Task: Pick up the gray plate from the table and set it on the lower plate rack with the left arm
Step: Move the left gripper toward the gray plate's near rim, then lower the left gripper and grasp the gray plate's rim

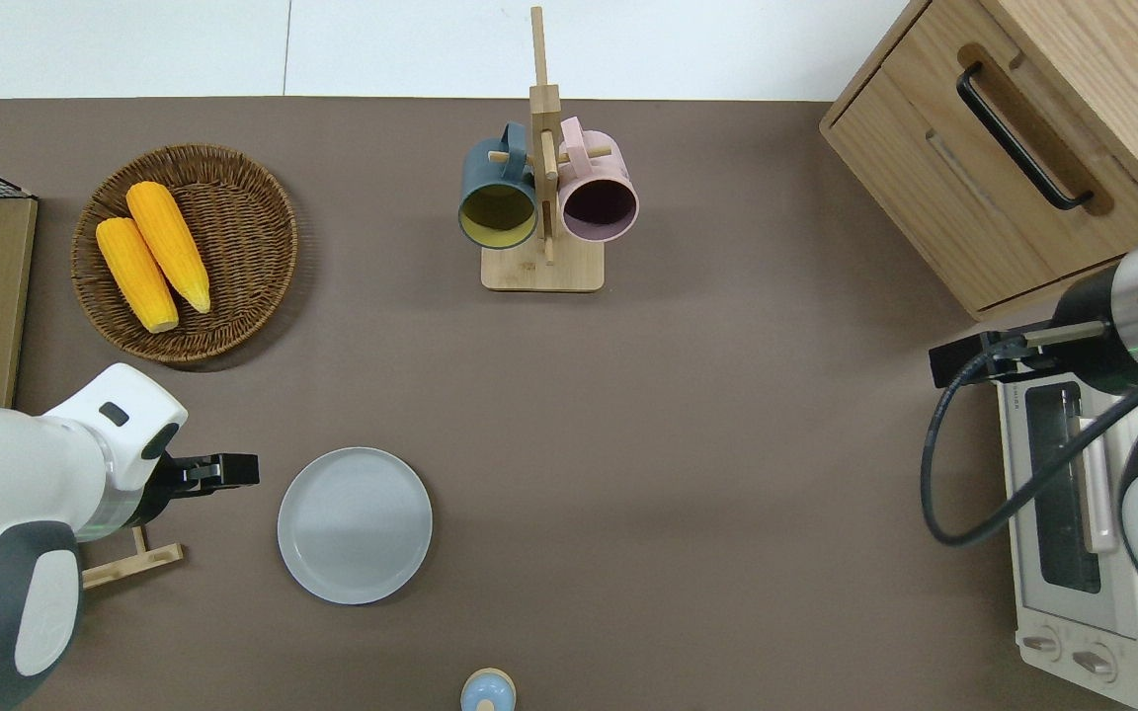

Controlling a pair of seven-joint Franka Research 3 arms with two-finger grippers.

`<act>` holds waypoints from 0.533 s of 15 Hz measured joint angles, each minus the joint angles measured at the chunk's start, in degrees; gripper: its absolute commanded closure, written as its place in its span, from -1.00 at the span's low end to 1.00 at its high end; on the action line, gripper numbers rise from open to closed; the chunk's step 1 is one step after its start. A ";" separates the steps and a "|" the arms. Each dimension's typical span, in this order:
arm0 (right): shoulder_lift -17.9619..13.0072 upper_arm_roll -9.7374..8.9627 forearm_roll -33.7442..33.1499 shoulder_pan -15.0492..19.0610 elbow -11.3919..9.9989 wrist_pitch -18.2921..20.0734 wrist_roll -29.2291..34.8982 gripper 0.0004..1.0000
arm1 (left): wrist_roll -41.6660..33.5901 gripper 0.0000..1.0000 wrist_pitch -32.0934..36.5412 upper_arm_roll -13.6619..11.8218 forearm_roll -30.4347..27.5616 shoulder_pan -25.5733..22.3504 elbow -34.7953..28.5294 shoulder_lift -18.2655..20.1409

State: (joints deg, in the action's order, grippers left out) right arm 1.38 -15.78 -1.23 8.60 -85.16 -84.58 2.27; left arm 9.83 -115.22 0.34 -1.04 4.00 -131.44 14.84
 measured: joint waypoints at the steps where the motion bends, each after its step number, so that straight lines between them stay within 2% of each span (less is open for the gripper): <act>1: 0.00 0.00 0.00 0.00 0.00 0.00 0.00 -0.97 | 0.09 -0.99 -0.54 0.00 0.00 0.00 -1.57 0.33; 8: 0.00 0.00 0.00 0.00 0.00 0.00 0.00 -0.97 | 2.19 -0.99 -7.09 0.69 -1.19 0.07 -10.49 0.68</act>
State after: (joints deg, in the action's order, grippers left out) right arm 1.38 -15.79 -1.23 8.60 -85.16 -84.58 2.27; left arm 12.02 -122.31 1.03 -2.23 4.07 -141.93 15.52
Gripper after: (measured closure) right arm 0.013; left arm 0.004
